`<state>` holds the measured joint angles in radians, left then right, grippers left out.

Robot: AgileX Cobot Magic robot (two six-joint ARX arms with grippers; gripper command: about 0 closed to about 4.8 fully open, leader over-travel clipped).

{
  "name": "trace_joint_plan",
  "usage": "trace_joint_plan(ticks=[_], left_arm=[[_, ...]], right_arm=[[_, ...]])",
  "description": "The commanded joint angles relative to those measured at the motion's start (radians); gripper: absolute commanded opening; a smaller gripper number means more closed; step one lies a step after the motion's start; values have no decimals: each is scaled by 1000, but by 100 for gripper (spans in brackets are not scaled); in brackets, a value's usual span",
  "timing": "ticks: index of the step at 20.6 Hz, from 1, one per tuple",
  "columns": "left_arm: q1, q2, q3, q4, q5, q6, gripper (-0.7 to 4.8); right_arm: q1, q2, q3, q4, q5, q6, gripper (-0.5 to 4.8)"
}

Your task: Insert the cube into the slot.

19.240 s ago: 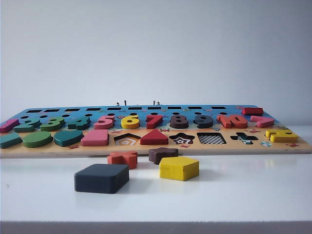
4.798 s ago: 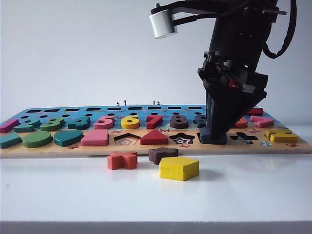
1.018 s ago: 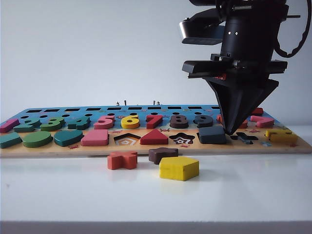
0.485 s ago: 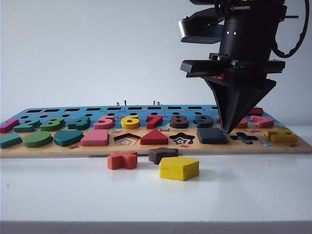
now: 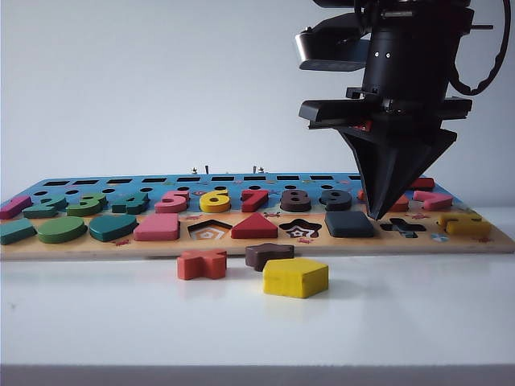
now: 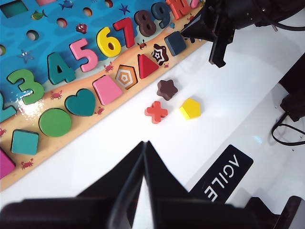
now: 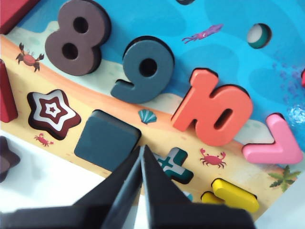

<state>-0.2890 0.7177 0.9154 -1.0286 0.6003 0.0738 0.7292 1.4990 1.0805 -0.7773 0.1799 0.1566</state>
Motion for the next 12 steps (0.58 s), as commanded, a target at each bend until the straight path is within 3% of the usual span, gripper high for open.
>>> trace_joint_plan(ticks=[1,7,12], left_arm=[[-1,0,4,14,2,5,17],[-1,0,4,14,2,5,17],[-1,0,3,14,2,5,17]], right_arm=[[0,-22,4,-3,7,-3,-8],[0,-108,4,46,8,-13,-8],[-14,-198,1,184,3,-54,16]])
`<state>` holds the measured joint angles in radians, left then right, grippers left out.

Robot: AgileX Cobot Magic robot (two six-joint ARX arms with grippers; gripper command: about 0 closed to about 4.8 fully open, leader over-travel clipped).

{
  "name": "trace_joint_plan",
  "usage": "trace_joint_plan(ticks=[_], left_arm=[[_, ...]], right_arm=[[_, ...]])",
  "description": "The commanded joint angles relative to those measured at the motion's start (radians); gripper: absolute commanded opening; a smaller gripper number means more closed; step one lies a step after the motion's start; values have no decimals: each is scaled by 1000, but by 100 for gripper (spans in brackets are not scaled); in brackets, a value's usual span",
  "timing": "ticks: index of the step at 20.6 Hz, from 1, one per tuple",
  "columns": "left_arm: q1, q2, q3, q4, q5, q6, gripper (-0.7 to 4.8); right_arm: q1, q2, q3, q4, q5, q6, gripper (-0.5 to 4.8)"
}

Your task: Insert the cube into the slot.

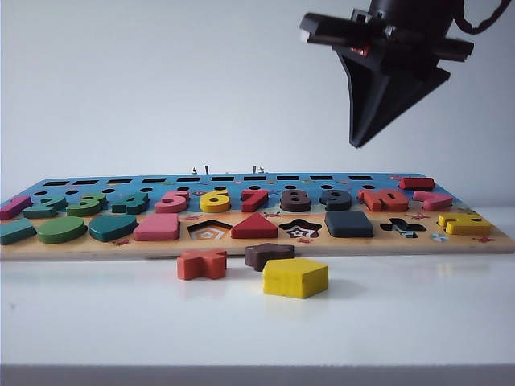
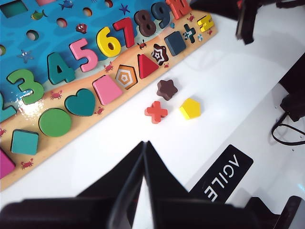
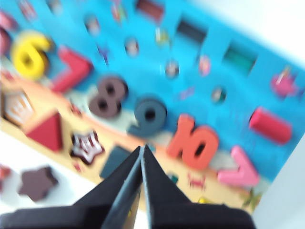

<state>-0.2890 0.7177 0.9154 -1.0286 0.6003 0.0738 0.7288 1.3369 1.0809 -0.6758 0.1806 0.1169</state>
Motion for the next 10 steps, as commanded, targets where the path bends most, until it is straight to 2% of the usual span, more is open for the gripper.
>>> trace_joint_plan(ticks=[1,7,10], left_arm=[[-1,0,3,14,2,5,17],[-1,-10,3,15,2,5,17],[-1,-14,3,17,2,5,17]], right_arm=[[-14,-47,-1,96,2,-14,26],[-14,-103,-26,186,-6,-60,83],[-20,-142,-70,274,-58,-93,96]])
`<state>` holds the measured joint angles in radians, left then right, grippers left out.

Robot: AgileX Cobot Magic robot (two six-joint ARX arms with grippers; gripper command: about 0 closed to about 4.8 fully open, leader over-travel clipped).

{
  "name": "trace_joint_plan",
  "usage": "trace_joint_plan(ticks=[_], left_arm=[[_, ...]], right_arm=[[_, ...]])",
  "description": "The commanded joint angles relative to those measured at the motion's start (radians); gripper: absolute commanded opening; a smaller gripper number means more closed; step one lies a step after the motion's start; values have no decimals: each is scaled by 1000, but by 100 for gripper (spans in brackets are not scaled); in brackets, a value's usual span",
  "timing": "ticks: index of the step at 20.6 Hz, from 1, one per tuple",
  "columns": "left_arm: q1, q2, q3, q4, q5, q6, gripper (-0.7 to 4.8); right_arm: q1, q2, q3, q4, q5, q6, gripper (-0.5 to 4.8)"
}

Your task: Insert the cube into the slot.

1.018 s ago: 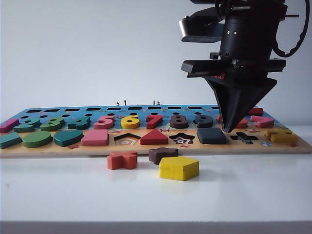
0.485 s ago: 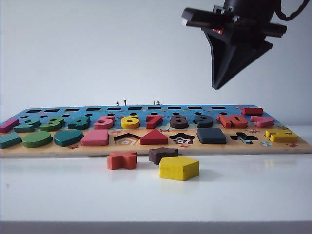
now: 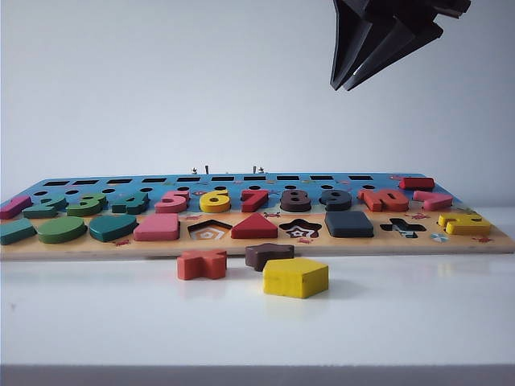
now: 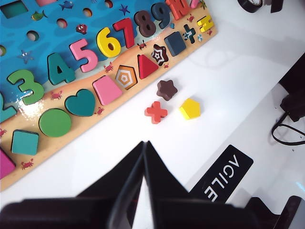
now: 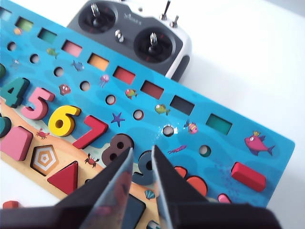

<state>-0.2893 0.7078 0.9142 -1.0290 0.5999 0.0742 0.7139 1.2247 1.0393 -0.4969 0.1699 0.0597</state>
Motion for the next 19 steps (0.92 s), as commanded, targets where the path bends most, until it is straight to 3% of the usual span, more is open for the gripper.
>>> trace_joint_plan(ticks=[1,7,19], left_arm=[[-1,-10,4,18,2,5,17],[-1,-48,-11,36,2,5,17],[0,-112,-47,93,1,5,17]], right_arm=[[-10,-42,-45,124,-72,-47,96],[-44,-171,-217,358,-101,-61,95],[-224,-381,-393,389,-143,-53,95]])
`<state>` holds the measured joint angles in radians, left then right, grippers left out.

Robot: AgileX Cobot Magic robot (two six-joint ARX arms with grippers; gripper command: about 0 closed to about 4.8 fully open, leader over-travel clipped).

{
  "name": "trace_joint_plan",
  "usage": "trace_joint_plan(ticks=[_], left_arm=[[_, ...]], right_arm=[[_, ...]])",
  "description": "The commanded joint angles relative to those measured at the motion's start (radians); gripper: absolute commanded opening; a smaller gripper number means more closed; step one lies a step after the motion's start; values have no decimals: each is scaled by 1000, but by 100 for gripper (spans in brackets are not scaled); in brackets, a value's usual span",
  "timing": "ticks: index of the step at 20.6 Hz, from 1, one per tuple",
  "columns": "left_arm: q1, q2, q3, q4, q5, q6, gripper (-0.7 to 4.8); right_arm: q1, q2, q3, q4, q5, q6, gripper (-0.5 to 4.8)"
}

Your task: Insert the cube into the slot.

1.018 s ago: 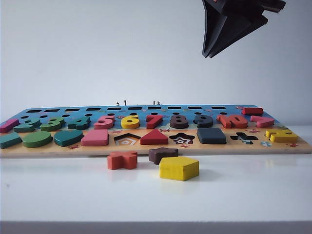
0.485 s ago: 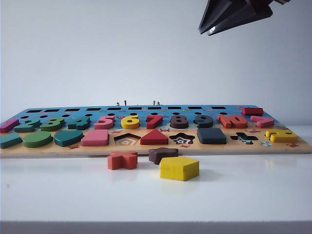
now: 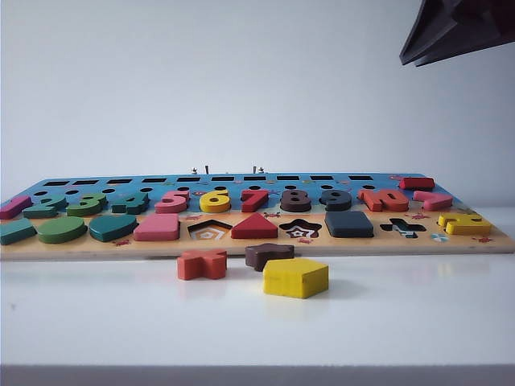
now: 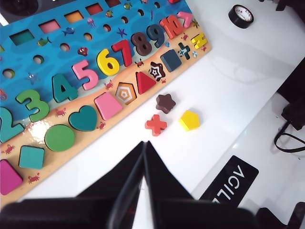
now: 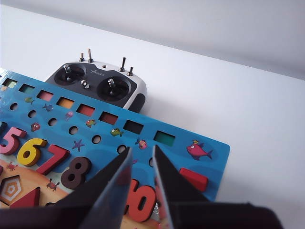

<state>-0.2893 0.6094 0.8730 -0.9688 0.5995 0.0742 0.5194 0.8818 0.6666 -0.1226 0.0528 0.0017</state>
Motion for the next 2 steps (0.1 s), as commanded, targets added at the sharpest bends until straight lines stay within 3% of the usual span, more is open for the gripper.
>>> trace_joint_plan(ticks=[1,2], left_arm=[[0,-17,-9,42,2,5,17],[0,-24,-11,46,2,5,17]], right_arm=[[-43,-56,-31,17,-32,5,95],[-58,-77,-43,18,-36,5,95]])
